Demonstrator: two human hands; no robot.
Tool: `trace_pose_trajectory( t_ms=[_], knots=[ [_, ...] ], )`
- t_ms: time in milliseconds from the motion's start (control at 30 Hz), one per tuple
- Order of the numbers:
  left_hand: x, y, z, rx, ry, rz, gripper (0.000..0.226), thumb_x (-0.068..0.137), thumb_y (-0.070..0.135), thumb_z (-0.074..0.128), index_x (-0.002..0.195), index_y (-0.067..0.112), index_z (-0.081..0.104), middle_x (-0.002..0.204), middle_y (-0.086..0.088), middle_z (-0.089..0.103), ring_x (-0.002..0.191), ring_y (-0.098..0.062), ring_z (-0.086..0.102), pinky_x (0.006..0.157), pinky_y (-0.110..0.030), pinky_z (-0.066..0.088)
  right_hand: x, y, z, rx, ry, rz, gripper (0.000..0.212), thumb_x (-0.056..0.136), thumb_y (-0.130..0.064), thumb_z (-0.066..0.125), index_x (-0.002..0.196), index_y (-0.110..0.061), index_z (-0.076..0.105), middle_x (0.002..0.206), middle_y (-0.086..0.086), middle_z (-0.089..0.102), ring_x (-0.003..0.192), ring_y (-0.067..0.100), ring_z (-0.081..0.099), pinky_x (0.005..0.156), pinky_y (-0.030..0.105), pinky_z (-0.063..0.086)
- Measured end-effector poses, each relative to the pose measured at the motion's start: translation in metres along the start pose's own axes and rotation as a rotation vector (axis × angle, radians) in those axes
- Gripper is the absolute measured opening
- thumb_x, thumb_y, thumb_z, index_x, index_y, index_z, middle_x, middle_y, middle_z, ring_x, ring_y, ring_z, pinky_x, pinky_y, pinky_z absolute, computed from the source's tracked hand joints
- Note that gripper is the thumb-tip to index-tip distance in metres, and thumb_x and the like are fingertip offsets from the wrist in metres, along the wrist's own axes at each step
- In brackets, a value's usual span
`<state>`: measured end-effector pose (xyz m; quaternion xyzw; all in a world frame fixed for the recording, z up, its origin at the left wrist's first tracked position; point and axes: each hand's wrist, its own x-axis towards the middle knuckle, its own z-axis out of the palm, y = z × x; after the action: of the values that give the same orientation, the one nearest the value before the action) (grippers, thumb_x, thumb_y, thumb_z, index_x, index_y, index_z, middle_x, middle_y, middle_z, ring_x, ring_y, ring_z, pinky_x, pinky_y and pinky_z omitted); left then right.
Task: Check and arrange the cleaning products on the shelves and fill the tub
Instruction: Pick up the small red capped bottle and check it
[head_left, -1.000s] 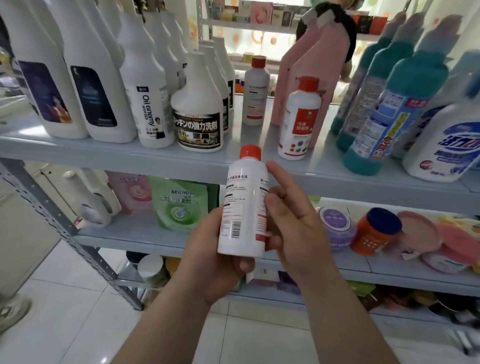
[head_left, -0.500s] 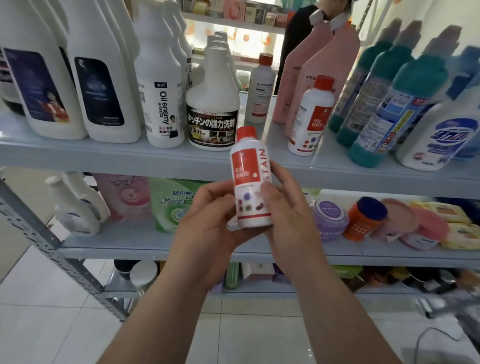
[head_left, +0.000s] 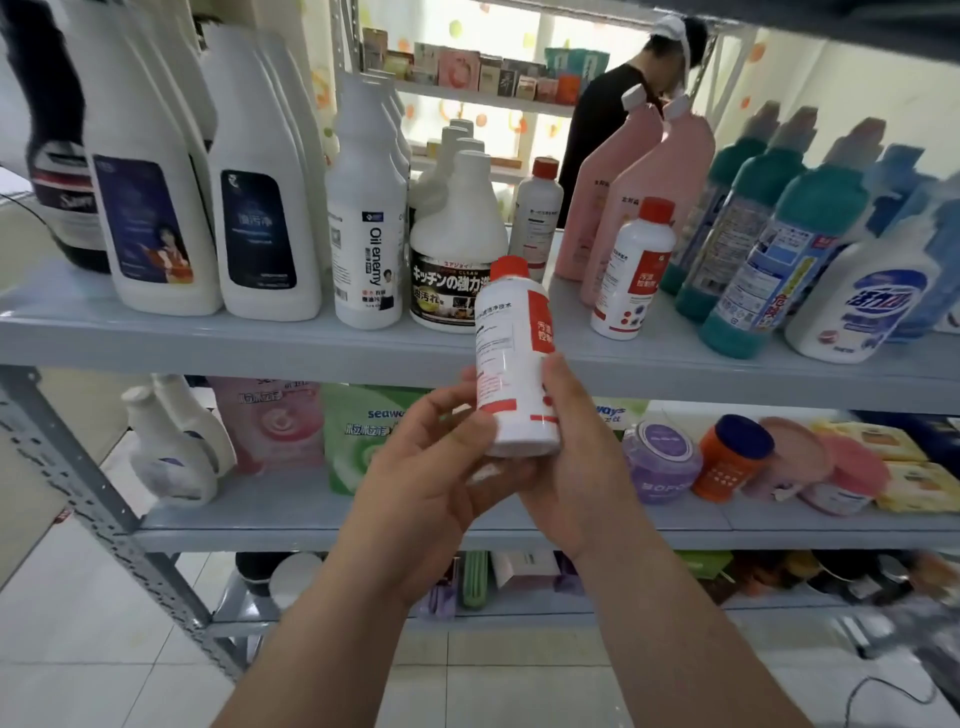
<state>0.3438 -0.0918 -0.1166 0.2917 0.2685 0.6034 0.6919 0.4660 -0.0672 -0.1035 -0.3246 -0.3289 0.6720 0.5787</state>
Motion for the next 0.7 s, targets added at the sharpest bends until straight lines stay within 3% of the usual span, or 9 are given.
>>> trace_pose_trajectory(
  t_ms=[67, 200, 300, 433, 567, 633, 700],
  knots=[
    [-0.004, 0.001, -0.006, 0.022, -0.004, 0.041, 0.049, 0.076, 0.007, 0.072, 0.122, 0.006, 0.058, 0.118, -0.018, 0.071, 0.106, -0.036, 0.072, 0.079, -0.040, 0.061, 0.001, 0.004, 0.002, -0.094, -0.066, -0.058, 0.052, 0.092, -0.036, 0.061, 0.140, -0.017, 0.056, 0.129, 0.015, 0.070, 0.115, 0.028, 0.069, 0.100, 0.048, 0.054],
    [-0.010, 0.004, -0.019, 0.608, 0.162, 0.287, 0.043, 0.077, 0.012, 0.086, 0.103, 0.036, 0.061, 0.107, 0.009, 0.073, 0.104, -0.015, 0.070, 0.083, -0.038, 0.061, 0.005, 0.009, 0.006, -0.130, -0.060, -0.069, 0.038, 0.106, -0.022, 0.040, 0.139, -0.025, 0.058, 0.130, 0.006, 0.071, 0.121, 0.024, 0.067, 0.098, 0.043, 0.057],
    [-0.010, 0.004, -0.022, 0.681, 0.171, 0.334, 0.041, 0.078, 0.015, 0.084, 0.096, 0.045, 0.063, 0.106, 0.013, 0.072, 0.102, -0.007, 0.067, 0.087, -0.043, 0.060, 0.009, 0.017, 0.004, -0.066, -0.033, -0.042, 0.042, 0.108, -0.022, 0.033, 0.142, -0.019, 0.058, 0.130, 0.011, 0.070, 0.121, 0.028, 0.067, 0.093, 0.041, 0.056],
    [-0.002, -0.002, -0.014, 0.718, 0.145, 0.336, 0.039, 0.080, 0.016, 0.083, 0.100, 0.044, 0.064, 0.109, 0.012, 0.072, 0.105, -0.009, 0.067, 0.087, -0.044, 0.060, 0.016, 0.013, -0.009, -0.097, 0.000, -0.057, 0.043, 0.108, -0.024, 0.033, 0.142, -0.017, 0.059, 0.129, 0.012, 0.070, 0.117, 0.026, 0.068, 0.088, 0.037, 0.058],
    [0.016, -0.011, -0.001, 0.778, 0.139, 0.344, 0.038, 0.082, 0.013, 0.080, 0.108, 0.038, 0.066, 0.110, 0.011, 0.071, 0.108, -0.006, 0.066, 0.084, -0.031, 0.059, 0.024, -0.001, -0.027, -0.198, -0.004, -0.132, 0.050, 0.092, -0.046, 0.060, 0.136, -0.023, 0.063, 0.128, 0.011, 0.070, 0.120, 0.030, 0.066, 0.101, 0.055, 0.054],
    [0.026, -0.019, 0.012, 0.801, 0.111, 0.367, 0.038, 0.084, 0.008, 0.078, 0.111, 0.033, 0.067, 0.111, 0.010, 0.070, 0.109, -0.006, 0.065, 0.081, -0.021, 0.056, 0.028, -0.012, -0.040, -0.343, 0.005, -0.206, 0.051, 0.077, -0.055, 0.076, 0.124, -0.040, 0.067, 0.123, 0.003, 0.073, 0.116, 0.028, 0.068, 0.098, 0.060, 0.054],
    [0.036, -0.028, 0.029, 0.810, 0.068, 0.381, 0.037, 0.088, 0.005, 0.074, 0.114, 0.029, 0.067, 0.112, 0.007, 0.069, 0.109, -0.006, 0.064, 0.080, -0.015, 0.054, 0.032, -0.026, -0.054, -0.451, 0.051, -0.259, 0.044, 0.068, -0.054, 0.076, 0.111, -0.052, 0.067, 0.116, -0.006, 0.075, 0.107, 0.021, 0.072, 0.089, 0.055, 0.060]
  ],
)
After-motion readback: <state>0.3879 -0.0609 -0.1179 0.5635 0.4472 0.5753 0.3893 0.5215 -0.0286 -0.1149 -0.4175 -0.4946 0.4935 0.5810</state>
